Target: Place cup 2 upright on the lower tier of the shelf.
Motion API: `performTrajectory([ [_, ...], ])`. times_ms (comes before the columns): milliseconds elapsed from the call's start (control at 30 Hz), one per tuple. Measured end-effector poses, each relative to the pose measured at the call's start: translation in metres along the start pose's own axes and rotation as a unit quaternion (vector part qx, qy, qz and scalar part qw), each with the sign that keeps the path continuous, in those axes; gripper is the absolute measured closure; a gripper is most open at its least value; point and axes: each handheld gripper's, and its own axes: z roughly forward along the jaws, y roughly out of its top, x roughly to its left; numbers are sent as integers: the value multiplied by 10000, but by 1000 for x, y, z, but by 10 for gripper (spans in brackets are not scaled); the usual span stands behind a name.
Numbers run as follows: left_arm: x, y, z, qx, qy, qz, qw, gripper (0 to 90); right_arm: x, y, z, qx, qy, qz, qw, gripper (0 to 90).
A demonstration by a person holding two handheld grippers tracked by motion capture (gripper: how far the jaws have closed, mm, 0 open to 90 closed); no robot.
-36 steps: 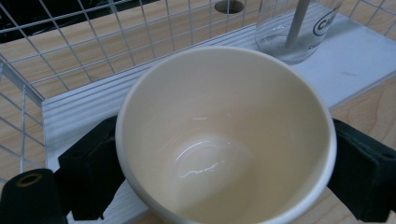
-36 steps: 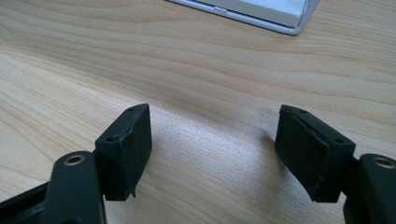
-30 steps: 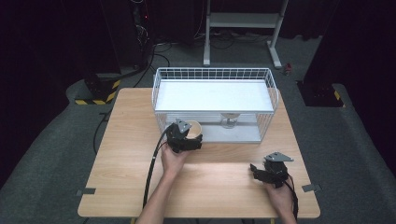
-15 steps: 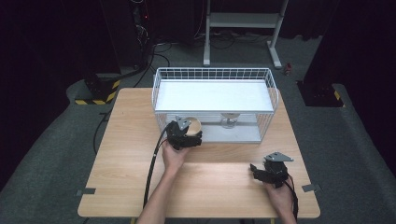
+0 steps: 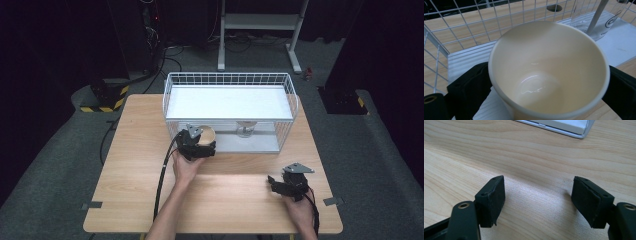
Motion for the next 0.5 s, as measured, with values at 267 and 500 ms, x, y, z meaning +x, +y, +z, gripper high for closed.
performTrajectory([
  [267,2,-1,-2,112,-81,-39,9999,26,0,0,0,1,0,-1,10000,272],
  [500,4,-6,-5,153,-147,-66,9998,37,0,0,0,3,-1,0,10000,272],
])
